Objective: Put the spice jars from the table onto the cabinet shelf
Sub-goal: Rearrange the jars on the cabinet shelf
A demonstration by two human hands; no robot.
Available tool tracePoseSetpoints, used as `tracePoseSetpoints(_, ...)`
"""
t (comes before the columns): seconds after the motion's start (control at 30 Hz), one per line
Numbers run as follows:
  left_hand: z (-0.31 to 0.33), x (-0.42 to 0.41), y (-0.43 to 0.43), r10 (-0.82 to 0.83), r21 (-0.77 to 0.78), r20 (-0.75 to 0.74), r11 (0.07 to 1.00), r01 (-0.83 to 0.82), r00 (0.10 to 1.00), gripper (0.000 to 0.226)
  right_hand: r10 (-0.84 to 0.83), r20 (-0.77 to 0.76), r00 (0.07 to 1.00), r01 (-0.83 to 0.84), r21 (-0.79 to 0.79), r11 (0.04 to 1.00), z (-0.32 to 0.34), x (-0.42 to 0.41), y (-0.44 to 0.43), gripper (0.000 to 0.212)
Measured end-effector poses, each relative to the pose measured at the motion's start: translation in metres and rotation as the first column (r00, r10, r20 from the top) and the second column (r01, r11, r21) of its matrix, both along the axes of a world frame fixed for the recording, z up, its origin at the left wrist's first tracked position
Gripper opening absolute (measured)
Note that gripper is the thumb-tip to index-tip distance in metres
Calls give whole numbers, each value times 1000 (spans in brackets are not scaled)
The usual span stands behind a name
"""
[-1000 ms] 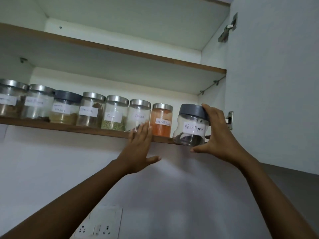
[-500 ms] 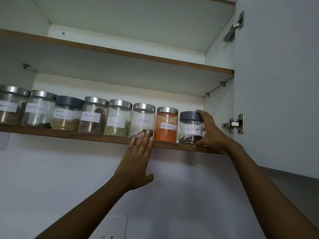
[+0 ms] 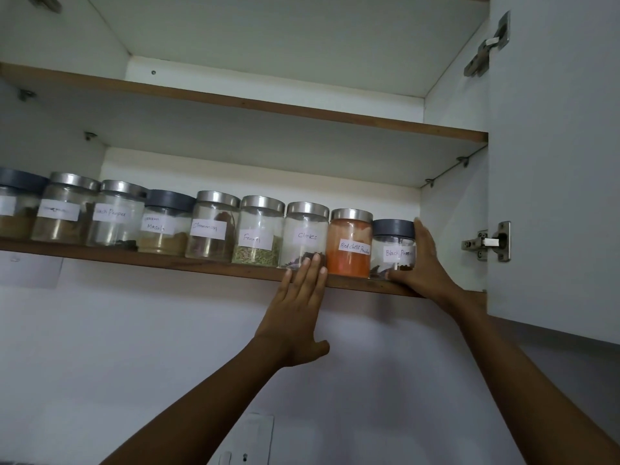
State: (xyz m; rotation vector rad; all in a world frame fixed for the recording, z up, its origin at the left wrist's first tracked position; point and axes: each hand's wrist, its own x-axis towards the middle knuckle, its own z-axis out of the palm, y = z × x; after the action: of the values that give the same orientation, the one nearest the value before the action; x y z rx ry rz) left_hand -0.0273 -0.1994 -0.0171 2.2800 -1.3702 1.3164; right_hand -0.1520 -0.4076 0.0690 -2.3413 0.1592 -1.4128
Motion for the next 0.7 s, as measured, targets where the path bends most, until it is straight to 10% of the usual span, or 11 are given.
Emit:
tracePoseSetpoints(0.13,10,-2,13,-68,76,-46,995,72,997,100,-226,102,969,226,14,974,-11,-3,19,109)
tracePoseSetpoints(0.3,17,19,67,-136,13,14,991,136,991,81,-431,234,872,488,-338,804,-29,4,62,85)
tracePoseSetpoints(0.7,25,117,237,27,47,37,998,-29,999,71,-411,181,893,443,-511,736,-41,104,225,64)
